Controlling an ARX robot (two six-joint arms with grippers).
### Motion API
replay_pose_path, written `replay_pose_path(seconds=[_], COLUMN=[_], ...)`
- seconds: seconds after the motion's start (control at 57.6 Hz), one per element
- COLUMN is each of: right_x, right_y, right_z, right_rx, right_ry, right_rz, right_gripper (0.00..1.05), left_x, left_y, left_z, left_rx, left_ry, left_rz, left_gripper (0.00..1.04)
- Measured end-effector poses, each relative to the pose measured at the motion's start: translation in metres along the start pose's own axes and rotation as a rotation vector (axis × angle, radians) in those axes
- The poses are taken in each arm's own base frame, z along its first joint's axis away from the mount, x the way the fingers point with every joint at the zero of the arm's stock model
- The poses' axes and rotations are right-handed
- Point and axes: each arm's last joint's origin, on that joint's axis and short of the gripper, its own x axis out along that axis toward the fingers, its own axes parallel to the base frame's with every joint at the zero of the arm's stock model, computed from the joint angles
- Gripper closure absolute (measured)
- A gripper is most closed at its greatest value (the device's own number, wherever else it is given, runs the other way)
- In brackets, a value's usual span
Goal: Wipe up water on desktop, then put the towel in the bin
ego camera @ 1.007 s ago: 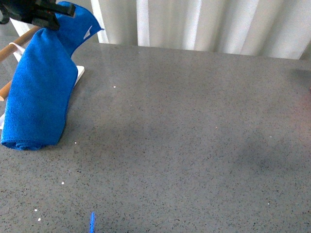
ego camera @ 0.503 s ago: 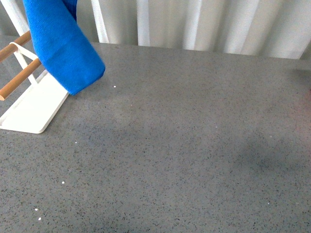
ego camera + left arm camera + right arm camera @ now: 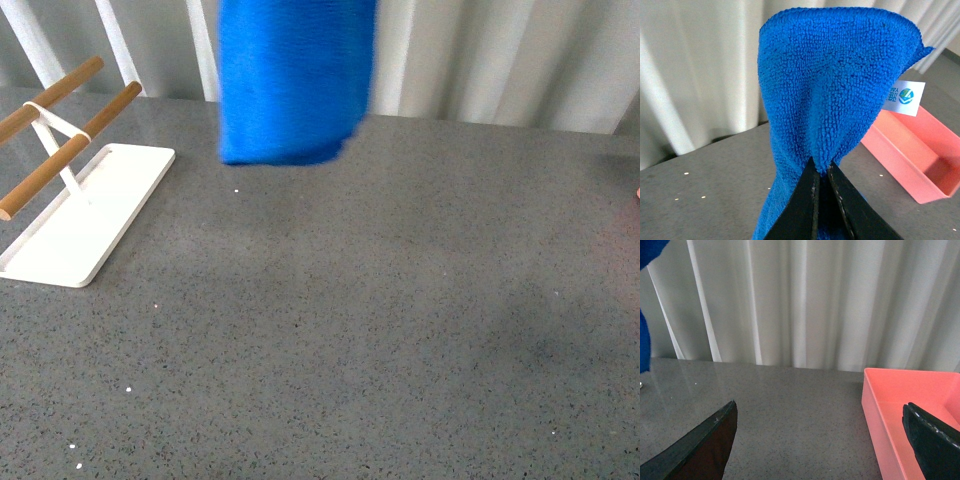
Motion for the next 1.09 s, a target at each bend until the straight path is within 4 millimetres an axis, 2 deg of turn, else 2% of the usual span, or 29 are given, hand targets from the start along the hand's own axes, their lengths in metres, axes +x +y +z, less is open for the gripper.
replay_pose_path(seconds=[0.052, 0.174, 0.503, 0.642, 0.798, 0.885, 0.989, 1.093], right_x=[0.000, 0.000, 0.000, 0.000, 0.000, 0.001, 0.011, 0.024], right_y=[0.000, 0.000, 0.000, 0.000, 0.000, 0.000, 0.002, 0.001], right_z=[0.000, 0.000, 0.000, 0.000, 0.000, 0.000, 0.016, 0.052], right_rx=[0.000, 0.000, 0.000, 0.000, 0.000, -0.015, -0.025, -0.079], right_ry=[0.000, 0.000, 0.000, 0.000, 0.001, 0.196, 0.222, 0.116], right_rz=[0.000, 0.000, 0.000, 0.000, 0.001, 0.219, 0.417, 0.502], right_gripper=[0.07, 0.07, 0.07, 0.07, 0.07, 0.07, 0.07, 0.07], left_x=[0.007, 0.022, 0.051, 0.055, 0.056, 0.057, 0.060, 0.063], left_y=[-0.017, -0.039, -0.068, -0.083, -0.090, -0.090, -0.089, -0.087], left_z=[-0.007, -0.026, -0.061, -0.062, -0.061, -0.061, -0.063, -0.066], left_rx=[-0.019, -0.066, -0.199, -0.242, -0.262, -0.273, -0.283, -0.292], left_ry=[-0.002, 0.009, 0.037, 0.028, 0.023, 0.024, 0.029, 0.036], left_rz=[-0.071, -0.172, -0.321, -0.377, -0.401, -0.400, -0.399, -0.380], left_gripper=[1.01, 1.01, 1.01, 1.01, 1.01, 1.01, 1.01, 1.01])
